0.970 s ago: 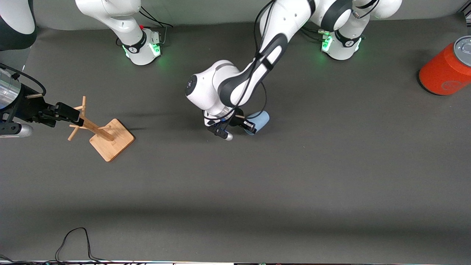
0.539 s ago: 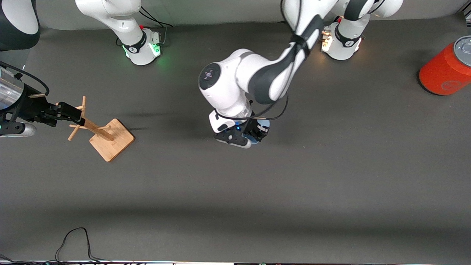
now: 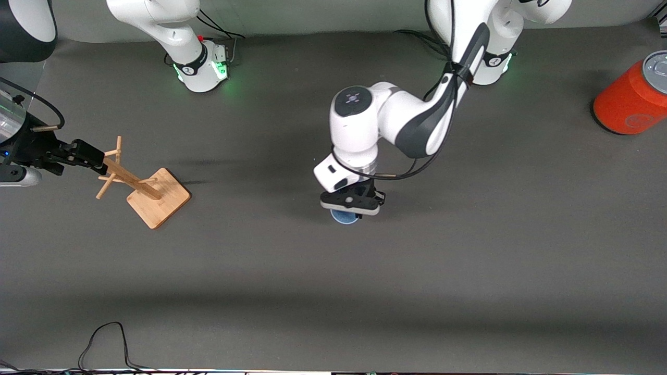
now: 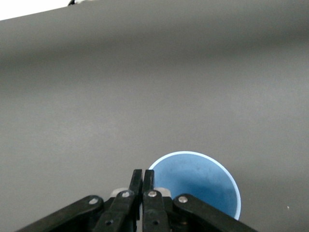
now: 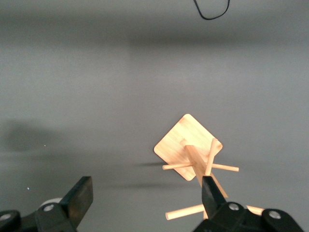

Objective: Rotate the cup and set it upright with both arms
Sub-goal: 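Rotate the cup upright with the left gripper and lower it onto the table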

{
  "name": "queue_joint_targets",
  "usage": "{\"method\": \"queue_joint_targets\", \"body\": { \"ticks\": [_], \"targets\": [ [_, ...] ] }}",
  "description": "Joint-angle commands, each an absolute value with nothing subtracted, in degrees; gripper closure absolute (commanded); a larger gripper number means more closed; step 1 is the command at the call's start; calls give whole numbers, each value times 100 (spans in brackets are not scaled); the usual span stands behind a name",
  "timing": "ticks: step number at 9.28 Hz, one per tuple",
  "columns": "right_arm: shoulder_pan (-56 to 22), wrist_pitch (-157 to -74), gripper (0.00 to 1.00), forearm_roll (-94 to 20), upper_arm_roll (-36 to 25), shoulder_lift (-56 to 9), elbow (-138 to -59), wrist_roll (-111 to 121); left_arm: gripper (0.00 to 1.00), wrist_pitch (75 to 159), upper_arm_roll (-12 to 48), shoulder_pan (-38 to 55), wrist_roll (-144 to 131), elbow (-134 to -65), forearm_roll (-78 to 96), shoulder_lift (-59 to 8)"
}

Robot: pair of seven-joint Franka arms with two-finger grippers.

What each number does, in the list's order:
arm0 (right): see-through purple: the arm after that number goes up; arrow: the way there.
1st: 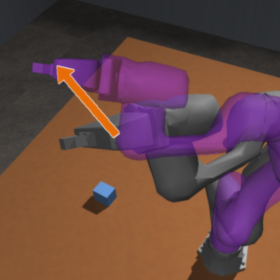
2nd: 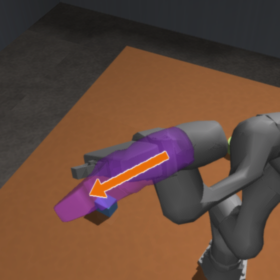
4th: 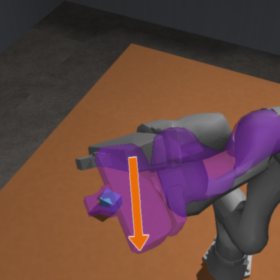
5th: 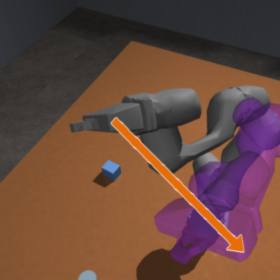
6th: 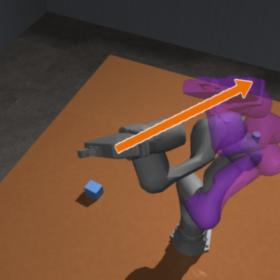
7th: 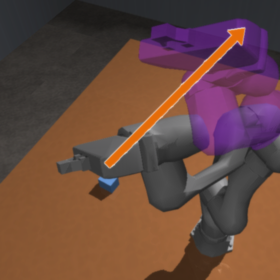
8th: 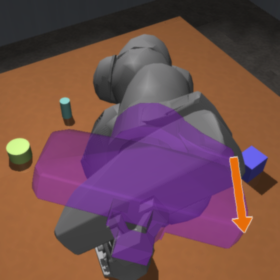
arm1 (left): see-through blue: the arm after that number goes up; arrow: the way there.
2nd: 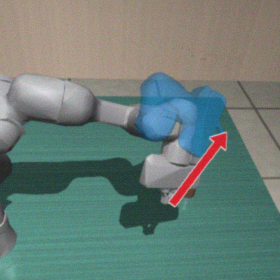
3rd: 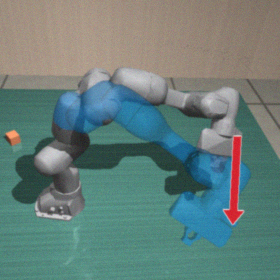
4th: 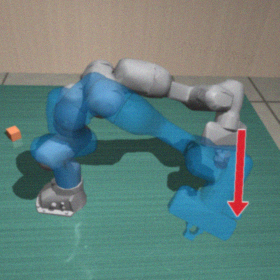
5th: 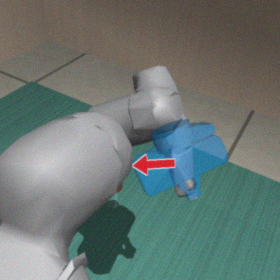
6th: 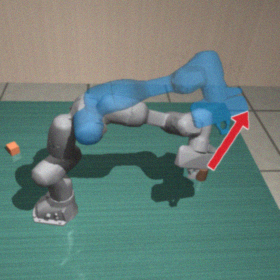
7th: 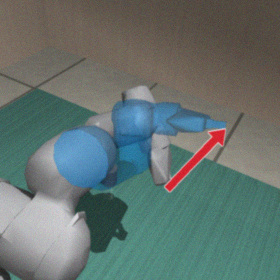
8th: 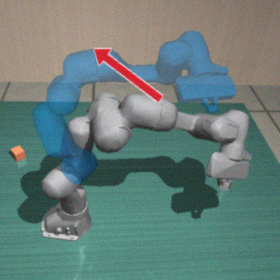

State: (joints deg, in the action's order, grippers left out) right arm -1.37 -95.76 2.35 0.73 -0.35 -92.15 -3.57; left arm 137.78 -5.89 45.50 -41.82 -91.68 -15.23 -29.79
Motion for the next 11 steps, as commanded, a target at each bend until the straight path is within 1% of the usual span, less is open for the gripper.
{"method": "queue_joint_targets", "body": {
  "ticks": [1,2,3,4,5,9,10,11],
  "targets": [
    [-316,-9563,0,369,0,307,-9413,-334,100,15216,-703,4658,-5913,-10613,-2682,-2549],
    [-316,-9563,0,334,0,316,-9587,-334,100,15379,-694,4649,-6959,-10809,-3742,-2566],
    [-316,-9554,0,290,0,316,-9624,-343,100,15407,-694,4667,-7692,-10863,-4266,-2619],
    [-334,-9571,0,264,0,369,-9824,-343,100,15407,-694,4702,-8300,-10863,-4698,-2697],
    [-325,-9606,0,-58,-9,421,-9939,-334,100,15407,-686,4728,-8741,-10863,-5015,-2742],
    [-325,-9598,0,-185,-70,404,-9967,-264,100,15381,-686,4896,-10841,-10863,-6553,-2935],
    [-325,-9589,0,-185,-70,396,-9958,-255,62,15372,-686,4887,-10872,-10872,-6609,-2953],
    [-334,-9589,0,-185,-70,396,-9941,-246,1,15329,-677,4913,-10889,-10872,-6618,-2953]
  ]
}}
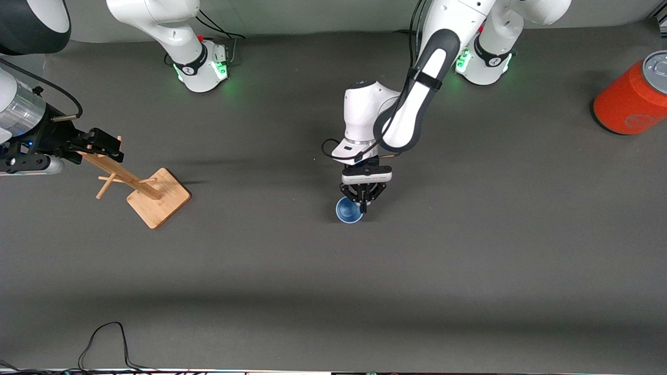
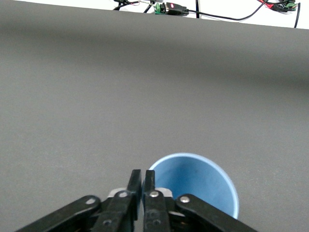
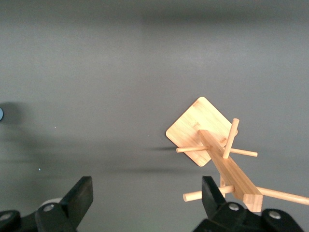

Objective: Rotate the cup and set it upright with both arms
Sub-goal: 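Rotate the cup upright with the left gripper and lower it onto the table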

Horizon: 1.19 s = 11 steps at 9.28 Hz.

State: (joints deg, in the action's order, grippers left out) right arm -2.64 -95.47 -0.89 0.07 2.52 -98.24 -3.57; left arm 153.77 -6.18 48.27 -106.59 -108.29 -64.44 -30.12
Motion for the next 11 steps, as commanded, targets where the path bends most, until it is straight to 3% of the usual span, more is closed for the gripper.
{"method": "queue_joint_targets", "body": {
  "ticks": [1,4,6,9,11],
  "targets": [
    [-334,-9589,0,-185,-70,396,-9932,-246,0,15328,-668,4904,-10837,-10829,-6583,-2892],
    [-316,-9615,0,-176,-70,343,-9897,-246,0,15320,-633,4799,-10270,-10776,-5981,-2751],
    [-316,-9607,0,-176,-79,264,-9774,-246,0,14988,-642,4773,-8396,-10496,-4168,-2594],
    [-325,-9571,0,-158,-70,229,-9756,-281,0,13419,-650,4431,-5599,-9339,-1905,-2549],
    [-325,-9571,0,-123,-62,229,-9756,-308,0,12301,-650,3975,-4182,-8817,-1303,-2357]
  ]
}}
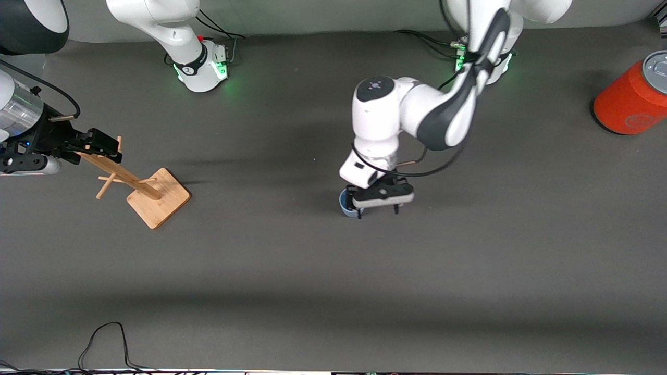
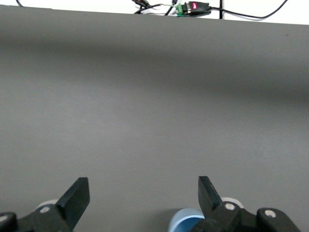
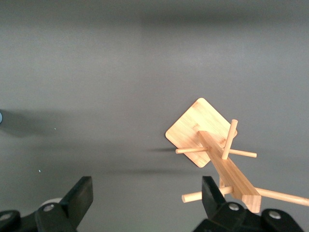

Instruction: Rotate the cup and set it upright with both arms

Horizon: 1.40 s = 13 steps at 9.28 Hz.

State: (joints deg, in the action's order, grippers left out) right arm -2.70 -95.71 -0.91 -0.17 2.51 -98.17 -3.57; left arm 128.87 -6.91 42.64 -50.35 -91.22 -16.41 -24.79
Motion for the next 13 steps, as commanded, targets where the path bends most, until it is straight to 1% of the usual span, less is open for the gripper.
{"method": "queue_joint_targets", "body": {
  "ticks": [1,3,4,5,6,7,9,11,13],
  "targets": [
    [-334,-9563,0,-123,-62,229,-9756,-325,0,11861,-650,3694,-3340,-8824,-1048,-2077],
    [-325,-9554,0,-123,-62,228,-9765,-325,0,10807,-650,3149,-2228,-8885,-905,-1550],
    [-325,-9554,0,-123,-62,229,-9765,-325,0,10445,-659,2938,-2058,-8955,-905,-1260],
    [-316,-9554,0,-158,-70,229,-9782,-325,0,10276,-468,2379,-1891,-9217,-810,-883],
    [-325,-9554,0,-167,-62,229,-9765,-325,0,10274,-222,1790,-1690,-9568,-765,-505],
    [-325,-9554,0,-158,-62,237,-9765,-299,0,10248,-194,1515,-1522,-9815,-756,-179],
    [-325,-9545,0,-132,-70,237,-9765,-255,0,10152,-219,829,-771,-10045,-468,244],
    [-308,-9554,0,-123,-79,229,-9756,-246,0,9898,-246,441,-440,-9863,-281,308],
    [-281,-9554,0,-114,-70,211,-9721,-237,0,9852,-211,116,-89,-9782,-212,308]
  ]
}}
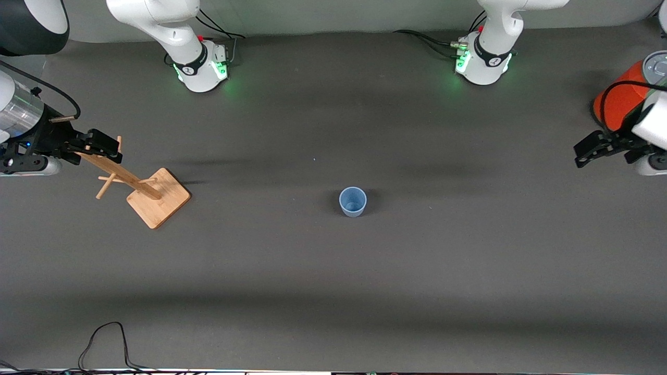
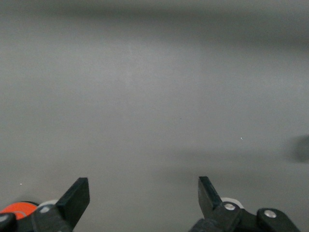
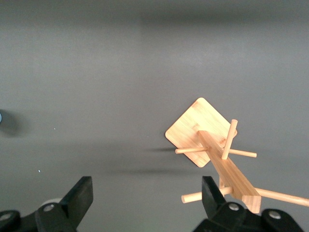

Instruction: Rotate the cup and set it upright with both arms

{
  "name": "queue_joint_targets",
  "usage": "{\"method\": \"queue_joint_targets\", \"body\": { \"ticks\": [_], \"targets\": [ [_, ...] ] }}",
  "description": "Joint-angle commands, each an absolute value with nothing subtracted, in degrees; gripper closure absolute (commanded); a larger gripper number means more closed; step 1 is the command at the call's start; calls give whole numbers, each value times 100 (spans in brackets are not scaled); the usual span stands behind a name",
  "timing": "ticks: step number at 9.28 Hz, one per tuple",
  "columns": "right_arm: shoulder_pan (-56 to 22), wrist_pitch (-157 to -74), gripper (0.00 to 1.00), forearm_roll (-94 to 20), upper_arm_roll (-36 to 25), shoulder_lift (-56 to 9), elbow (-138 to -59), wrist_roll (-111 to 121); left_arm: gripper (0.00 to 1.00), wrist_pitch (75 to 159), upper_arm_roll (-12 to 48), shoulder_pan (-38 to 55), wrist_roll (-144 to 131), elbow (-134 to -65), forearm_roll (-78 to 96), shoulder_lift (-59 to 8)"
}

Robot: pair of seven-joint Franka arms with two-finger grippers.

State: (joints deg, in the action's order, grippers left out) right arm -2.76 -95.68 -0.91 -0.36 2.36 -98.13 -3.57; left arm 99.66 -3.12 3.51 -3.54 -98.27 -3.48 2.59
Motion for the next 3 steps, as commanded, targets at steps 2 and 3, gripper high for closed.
{"method": "queue_joint_targets", "body": {
  "ticks": [2,3],
  "targets": [
    [-281,-9554,0,-114,-79,141,-9695,-255,0,9826,-211,123,-35,-9730,-140,264],
    [-281,-9554,0,-114,-79,106,-9668,-237,0,9461,-202,167,-53,-9364,-158,81]
  ]
}}
